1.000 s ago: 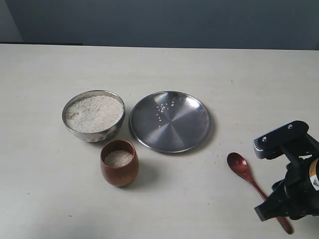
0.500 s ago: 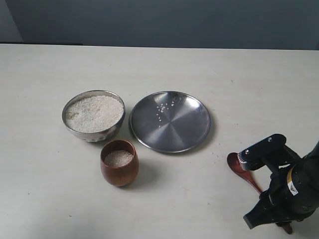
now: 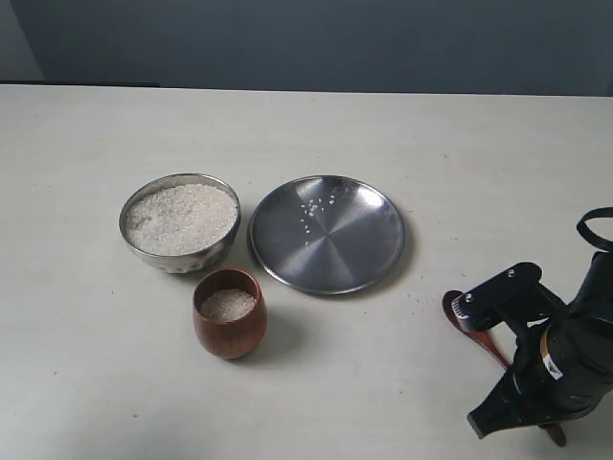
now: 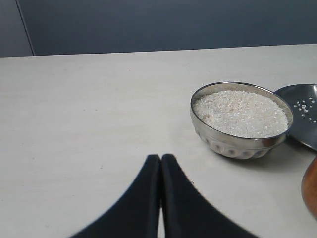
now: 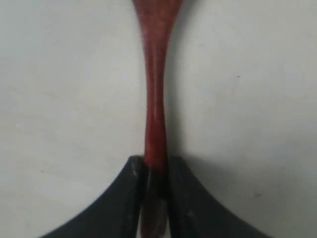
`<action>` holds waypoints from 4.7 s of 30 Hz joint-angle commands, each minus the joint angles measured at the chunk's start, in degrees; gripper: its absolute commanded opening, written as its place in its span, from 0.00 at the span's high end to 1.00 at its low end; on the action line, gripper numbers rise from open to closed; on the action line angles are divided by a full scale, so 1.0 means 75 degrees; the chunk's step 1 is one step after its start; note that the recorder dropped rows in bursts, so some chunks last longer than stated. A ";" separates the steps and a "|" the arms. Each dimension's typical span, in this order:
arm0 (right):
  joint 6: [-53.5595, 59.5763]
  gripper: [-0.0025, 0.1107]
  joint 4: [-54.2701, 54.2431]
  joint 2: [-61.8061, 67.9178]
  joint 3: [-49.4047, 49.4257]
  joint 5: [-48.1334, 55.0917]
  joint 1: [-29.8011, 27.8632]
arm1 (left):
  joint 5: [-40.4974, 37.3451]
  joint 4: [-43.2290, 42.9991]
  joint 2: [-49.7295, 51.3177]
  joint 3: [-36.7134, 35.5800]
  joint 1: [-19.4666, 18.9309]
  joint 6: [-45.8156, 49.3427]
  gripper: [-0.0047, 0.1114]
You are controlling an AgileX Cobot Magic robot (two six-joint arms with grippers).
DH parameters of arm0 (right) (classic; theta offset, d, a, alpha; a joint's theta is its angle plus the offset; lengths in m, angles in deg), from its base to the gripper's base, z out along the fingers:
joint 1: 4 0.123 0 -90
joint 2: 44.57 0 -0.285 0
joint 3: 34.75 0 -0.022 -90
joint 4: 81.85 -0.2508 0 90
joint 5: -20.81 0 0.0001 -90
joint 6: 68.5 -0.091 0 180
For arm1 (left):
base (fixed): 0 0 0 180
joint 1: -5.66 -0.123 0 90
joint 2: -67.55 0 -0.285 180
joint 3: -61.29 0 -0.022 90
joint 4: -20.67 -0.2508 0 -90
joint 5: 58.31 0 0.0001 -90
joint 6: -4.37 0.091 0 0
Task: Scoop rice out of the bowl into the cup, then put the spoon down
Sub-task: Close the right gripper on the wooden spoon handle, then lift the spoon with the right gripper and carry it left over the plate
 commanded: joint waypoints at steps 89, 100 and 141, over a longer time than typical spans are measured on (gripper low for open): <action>-0.2377 0.68 0.2956 0.0718 0.0208 -0.4412 -0.1898 | 0.0045 -0.0011 -0.0036 -0.0037 -0.0010 -0.0024 0.96; -0.2327 0.98 0.2935 0.1246 0.0066 -0.4471 -0.1898 | 0.0045 -0.0011 -0.0036 -0.0037 -0.0010 -0.0024 0.96; 0.2610 0.98 0.0662 0.1356 -0.6318 0.2459 0.1854 | 0.0045 -0.0011 -0.0036 -0.0037 -0.0010 -0.0024 0.96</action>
